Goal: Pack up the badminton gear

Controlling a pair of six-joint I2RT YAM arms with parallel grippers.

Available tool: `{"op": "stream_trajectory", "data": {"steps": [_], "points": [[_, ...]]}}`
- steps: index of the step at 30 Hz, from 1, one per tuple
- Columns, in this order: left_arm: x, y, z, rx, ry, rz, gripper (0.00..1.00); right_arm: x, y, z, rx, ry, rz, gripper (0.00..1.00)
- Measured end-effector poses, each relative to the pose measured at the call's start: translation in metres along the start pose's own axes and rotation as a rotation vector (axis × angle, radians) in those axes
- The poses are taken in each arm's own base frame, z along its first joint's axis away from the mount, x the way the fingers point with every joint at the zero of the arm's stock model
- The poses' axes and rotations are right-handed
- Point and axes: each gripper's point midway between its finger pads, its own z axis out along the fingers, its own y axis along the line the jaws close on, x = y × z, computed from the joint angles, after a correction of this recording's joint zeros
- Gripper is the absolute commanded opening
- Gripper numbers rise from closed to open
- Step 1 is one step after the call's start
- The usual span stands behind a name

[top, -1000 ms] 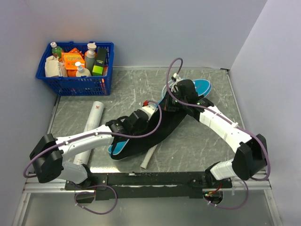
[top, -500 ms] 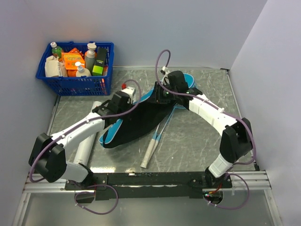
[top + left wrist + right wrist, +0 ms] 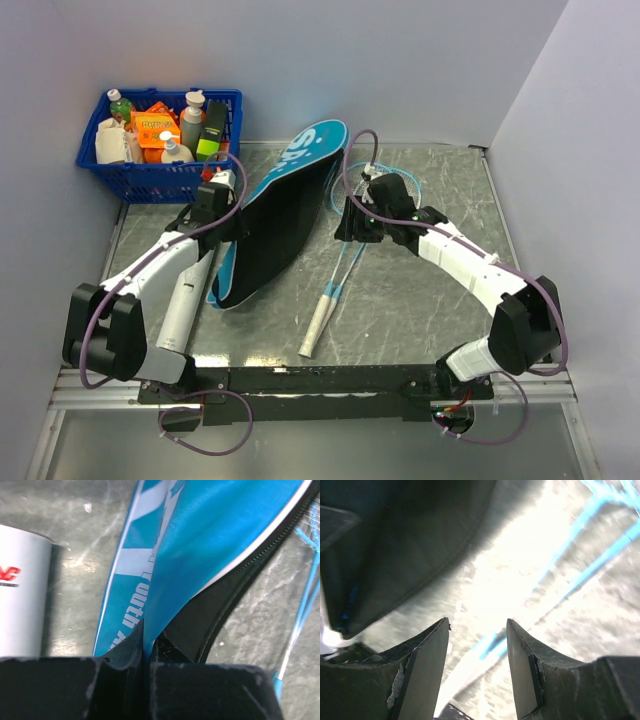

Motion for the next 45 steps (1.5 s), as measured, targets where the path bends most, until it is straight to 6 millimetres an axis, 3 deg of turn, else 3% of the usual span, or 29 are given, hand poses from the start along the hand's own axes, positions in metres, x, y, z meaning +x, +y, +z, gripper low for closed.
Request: {"op": "stream_trajectory", "data": {"steps": [3, 8, 14, 23, 31, 34, 41, 45], "points": [[0.004, -0.003, 0.003, 0.032, 0.005, -0.032, 0.01, 0.008, -0.013, 0.007, 0.053, 0.03, 0.012, 0.57], [0.019, -0.016, 0.006, 0.116, 0.033, -0.069, 0.01, 0.019, -0.035, 0.037, 0.145, 0.088, 0.032, 0.57], [0.039, -0.019, 0.004, 0.162, 0.061, -0.094, 0.01, 0.026, -0.053, 0.069, 0.229, 0.138, 0.064, 0.57], [0.035, -0.028, -0.004, 0.209, 0.044, -0.092, 0.01, 0.017, -0.068, 0.101, 0.302, 0.142, 0.114, 0.56], [0.038, -0.031, -0.005, 0.218, 0.051, -0.1, 0.01, 0.018, -0.087, 0.112, 0.374, 0.158, 0.154, 0.55], [0.038, -0.032, -0.005, 0.219, 0.051, -0.106, 0.01, 0.02, -0.088, 0.113, 0.383, 0.165, 0.161, 0.48], [0.036, -0.034, -0.004, 0.228, 0.039, -0.112, 0.01, 0.031, -0.095, 0.124, 0.403, 0.199, 0.186, 0.0], [0.038, -0.034, -0.003, 0.228, 0.038, -0.124, 0.01, 0.026, -0.091, 0.127, 0.391, 0.191, 0.192, 0.0]]}}
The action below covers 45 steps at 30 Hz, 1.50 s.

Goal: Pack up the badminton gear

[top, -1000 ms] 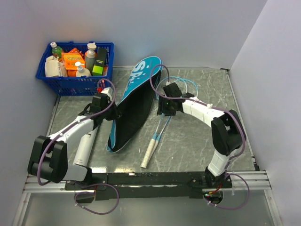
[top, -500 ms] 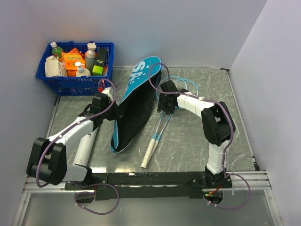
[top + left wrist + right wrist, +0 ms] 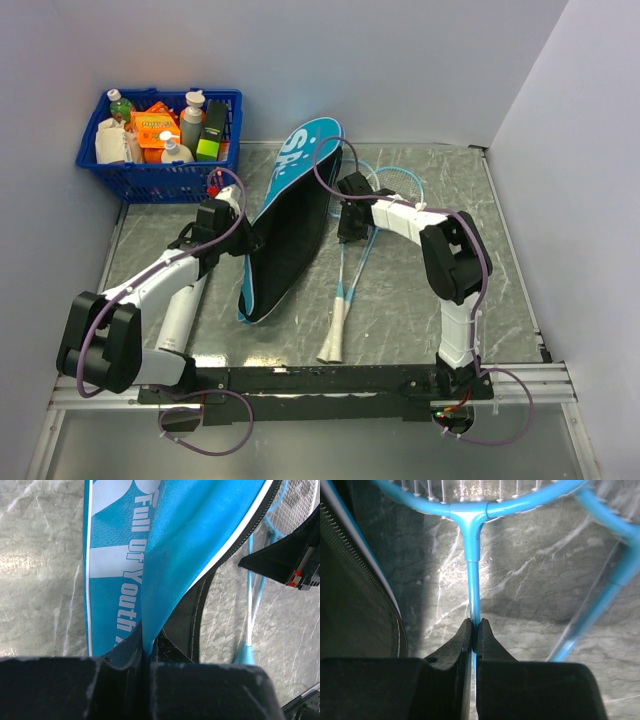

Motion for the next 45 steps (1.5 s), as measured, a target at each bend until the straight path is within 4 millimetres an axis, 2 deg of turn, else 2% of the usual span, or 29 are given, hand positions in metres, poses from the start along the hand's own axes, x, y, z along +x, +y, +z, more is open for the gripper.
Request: {"op": "stream_trajectory", "data": {"steps": [6, 10, 12, 17, 23, 28, 32, 38, 45], "points": [[0.0, 0.001, 0.001, -0.011, -0.005, 0.002, 0.01, 0.0, -0.007, 0.0, 0.024, -0.01, -0.009, 0.0], [0.001, 0.002, 0.004, -0.038, -0.016, 0.007, 0.01, 0.004, -0.023, -0.012, 0.065, -0.027, -0.032, 0.0], [0.003, 0.002, 0.006, -0.052, -0.019, 0.011, 0.01, 0.007, -0.033, -0.024, 0.088, -0.04, -0.046, 0.0], [0.006, -0.009, 0.013, -0.075, -0.019, 0.031, 0.01, 0.015, -0.055, -0.07, 0.111, -0.108, -0.069, 0.0], [0.003, -0.028, 0.02, -0.098, -0.037, 0.054, 0.01, 0.023, -0.067, -0.119, 0.075, -0.184, -0.078, 0.0], [0.006, -0.038, 0.025, -0.118, -0.026, 0.068, 0.01, 0.047, -0.08, -0.14, 0.053, -0.182, -0.086, 0.0], [0.011, -0.052, 0.03, -0.125, -0.016, 0.1, 0.01, 0.073, -0.082, -0.146, 0.025, -0.143, -0.109, 0.0], [0.025, -0.077, 0.036, -0.11, -0.01, 0.15, 0.01, 0.102, -0.063, -0.145, -0.04, -0.074, -0.163, 0.0], [0.049, -0.095, 0.036, -0.108, 0.003, 0.2, 0.01, 0.125, -0.045, -0.125, -0.072, 0.038, -0.193, 0.0]]}}
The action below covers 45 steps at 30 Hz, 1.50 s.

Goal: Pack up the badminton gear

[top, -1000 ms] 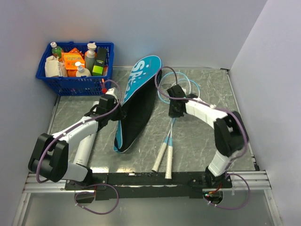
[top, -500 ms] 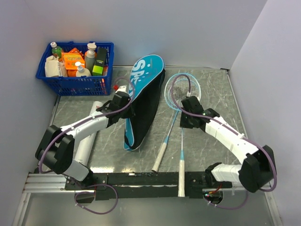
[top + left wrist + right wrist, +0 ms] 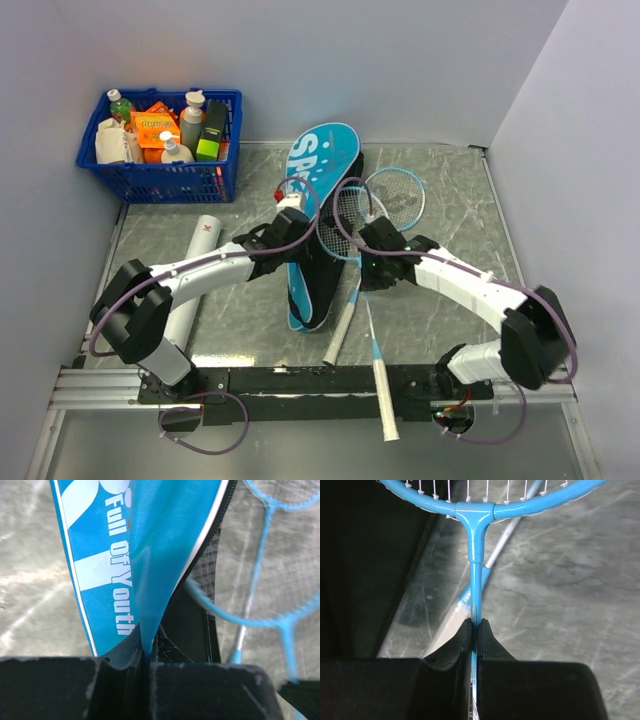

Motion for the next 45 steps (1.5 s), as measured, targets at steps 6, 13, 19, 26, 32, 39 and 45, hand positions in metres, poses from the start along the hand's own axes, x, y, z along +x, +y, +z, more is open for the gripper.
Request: {"op": "stream_trajectory", "data": {"steps": [6, 13, 19, 26, 32, 39, 45], "points": [[0.026, -0.013, -0.01, 0.011, 0.015, 0.048, 0.01, -0.012, 0.02, 0.027, -0.022, 0.067, -0.009, 0.0], [0.05, 0.002, -0.034, 0.003, 0.031, 0.056, 0.01, -0.062, 0.05, 0.056, -0.051, 0.034, -0.029, 0.0], [0.06, 0.01, -0.045, 0.011, 0.036, 0.046, 0.01, -0.1, 0.056, 0.088, -0.051, -0.005, 0.002, 0.0], [0.069, 0.016, -0.045, 0.003, 0.051, 0.057, 0.01, -0.145, 0.07, 0.11, -0.074, -0.076, 0.029, 0.22], [0.072, 0.017, -0.042, -0.004, 0.057, 0.061, 0.01, -0.154, 0.071, 0.108, -0.08, -0.119, 0.04, 0.52], [0.086, 0.022, -0.03, -0.036, 0.102, 0.091, 0.01, -0.118, 0.047, 0.068, -0.076, -0.126, 0.044, 0.59], [0.086, 0.016, -0.025, -0.034, 0.111, 0.096, 0.01, -0.086, 0.038, 0.005, -0.129, -0.18, 0.039, 0.6]]}}
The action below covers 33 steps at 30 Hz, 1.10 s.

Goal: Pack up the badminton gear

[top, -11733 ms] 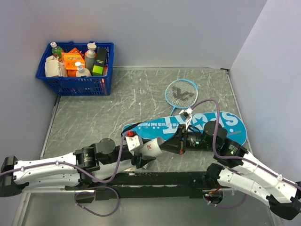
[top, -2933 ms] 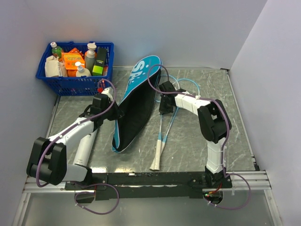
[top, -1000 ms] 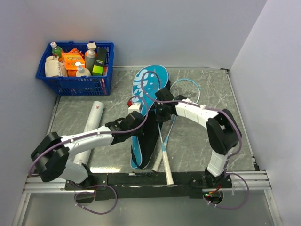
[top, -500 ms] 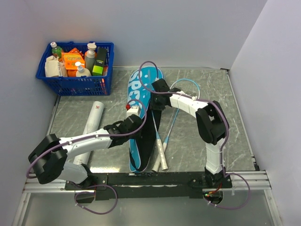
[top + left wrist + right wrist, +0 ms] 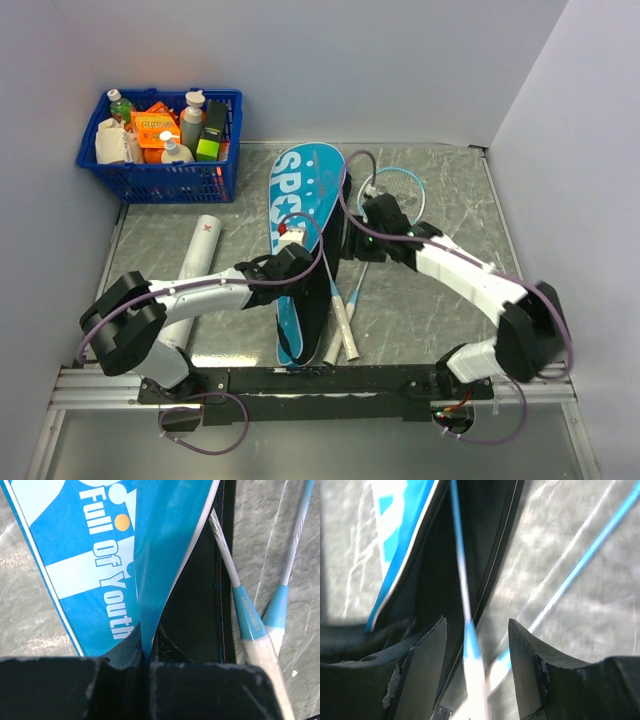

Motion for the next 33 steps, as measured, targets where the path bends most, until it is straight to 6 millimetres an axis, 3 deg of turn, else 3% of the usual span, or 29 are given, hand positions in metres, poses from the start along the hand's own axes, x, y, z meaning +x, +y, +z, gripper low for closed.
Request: {"op": "stream_trajectory", "data": {"steps": [5, 7, 13, 17, 24, 33], "points": [[-0.003, -0.003, 0.001, 0.004, -0.001, 0.001, 0.01, 0.052, -0.003, -0.031, -0.067, 0.058, 0.0, 0.61], [-0.004, -0.004, 0.001, 0.005, -0.003, 0.0, 0.01, 0.08, -0.004, -0.038, -0.09, 0.114, -0.001, 0.61], [-0.004, -0.004, 0.001, 0.005, -0.003, 0.0, 0.01, 0.134, 0.001, -0.052, -0.145, 0.22, 0.002, 0.61], [-0.004, -0.004, 0.001, 0.005, -0.003, 0.0, 0.01, 0.15, 0.008, -0.06, -0.178, 0.244, 0.011, 0.61], [-0.004, -0.004, 0.001, 0.005, -0.003, 0.0, 0.01, 0.183, 0.004, -0.054, -0.174, 0.321, 0.044, 0.6], [-0.004, -0.004, 0.001, 0.005, -0.004, 0.0, 0.01, 0.195, 0.006, -0.042, -0.177, 0.343, 0.079, 0.58]]}}
